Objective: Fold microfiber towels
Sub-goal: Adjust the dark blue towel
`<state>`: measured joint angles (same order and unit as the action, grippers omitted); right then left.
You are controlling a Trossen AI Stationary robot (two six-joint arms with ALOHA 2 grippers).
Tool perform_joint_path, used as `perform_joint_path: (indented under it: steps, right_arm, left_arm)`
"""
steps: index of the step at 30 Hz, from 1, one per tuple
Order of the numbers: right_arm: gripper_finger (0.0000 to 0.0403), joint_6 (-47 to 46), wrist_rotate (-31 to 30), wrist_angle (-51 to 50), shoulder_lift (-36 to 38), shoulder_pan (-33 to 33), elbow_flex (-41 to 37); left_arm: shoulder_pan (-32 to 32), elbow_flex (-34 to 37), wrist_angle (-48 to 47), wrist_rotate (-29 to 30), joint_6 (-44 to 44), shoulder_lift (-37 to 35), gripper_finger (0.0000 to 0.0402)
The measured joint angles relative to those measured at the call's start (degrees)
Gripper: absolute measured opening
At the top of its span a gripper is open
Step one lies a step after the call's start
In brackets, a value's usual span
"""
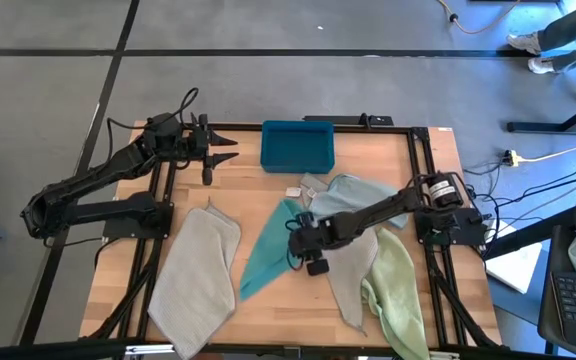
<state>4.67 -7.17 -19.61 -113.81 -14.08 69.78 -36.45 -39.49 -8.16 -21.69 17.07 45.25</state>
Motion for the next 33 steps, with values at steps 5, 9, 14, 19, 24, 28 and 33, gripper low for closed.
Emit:
perform_joint_path:
  steps: [5, 9, 14, 19, 24, 28, 33]
  right_arm:
    - [0.0159, -1.79, 0.07, 3.31, 0.64, -3.35, 0.53]
    - [0.0159, -4.88, -0.25, 1.04, 0.88, -3.86, 1.65]
    - [0.0158, -4.41, -14.99, -7.22, 1.23, -3.9, 3.02]
    - [0.0158, -4.57, -14.75, -9.68, 1.3, -3.41, 2.07]
    - [0.0158, -9.07, -9.87, -6.48, 1.3, -4.14, -1.09]
    - [0.0158, -13.93, -10.29, -6.06, 1.43, -6.08, -2.08]
    - [0.0158, -18.9, -6.76, -3.65, 1.43, -9.87, -2.14]
  left_arm:
    - [0.09, -0.01, -0.01, 0.0, -0.45, 0.0, 0.0129]
    - [0.41, -0.01, 0.02, 0.0, -0.9, 0.0, 0.0129]
    - [0.68, -0.01, -0.01, 0.0, -0.91, 0.01, 0.0129]
    - [0.66, -0.01, 0.04, 0.0, -0.87, 0.0, 0.0129]
    - [0.66, -0.01, -0.01, 0.01, -0.87, 0.0, 0.0129]
    - [0.66, -0.01, -0.12, 0.0, -1.29, 0.0, 0.0129]
    - [1.64, 0.0, -1.28, 0.01, -2.85, 0.06, 0.0129]
